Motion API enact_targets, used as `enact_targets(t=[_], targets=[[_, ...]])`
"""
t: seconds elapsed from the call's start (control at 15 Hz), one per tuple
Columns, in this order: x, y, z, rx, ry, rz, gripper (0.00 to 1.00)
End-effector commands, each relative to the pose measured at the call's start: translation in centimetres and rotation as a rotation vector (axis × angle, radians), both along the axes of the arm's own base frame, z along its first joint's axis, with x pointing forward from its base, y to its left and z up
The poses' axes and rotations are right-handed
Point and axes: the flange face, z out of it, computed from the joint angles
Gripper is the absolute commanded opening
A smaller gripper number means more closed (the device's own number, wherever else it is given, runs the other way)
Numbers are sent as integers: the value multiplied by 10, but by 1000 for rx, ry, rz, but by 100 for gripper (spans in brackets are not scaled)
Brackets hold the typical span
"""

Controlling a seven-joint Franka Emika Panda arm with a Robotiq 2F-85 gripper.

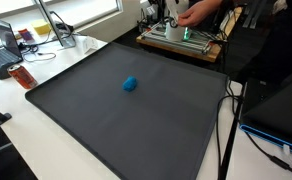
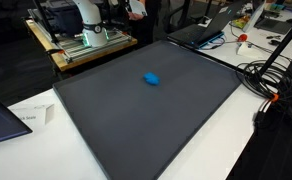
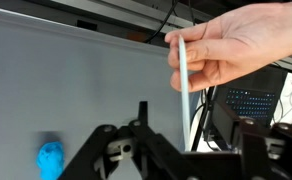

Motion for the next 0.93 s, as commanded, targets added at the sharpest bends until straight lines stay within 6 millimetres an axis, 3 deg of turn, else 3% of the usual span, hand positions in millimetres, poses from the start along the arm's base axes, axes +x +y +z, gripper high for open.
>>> enact_targets(t=[0.0, 0.33, 0.4, 0.87], targets=[[2, -5, 4, 68, 16, 21, 39], [1, 9, 6, 97, 27, 29, 4], [1, 11, 7, 103, 27, 30, 1], [2, 16, 8, 104, 26, 35, 1]])
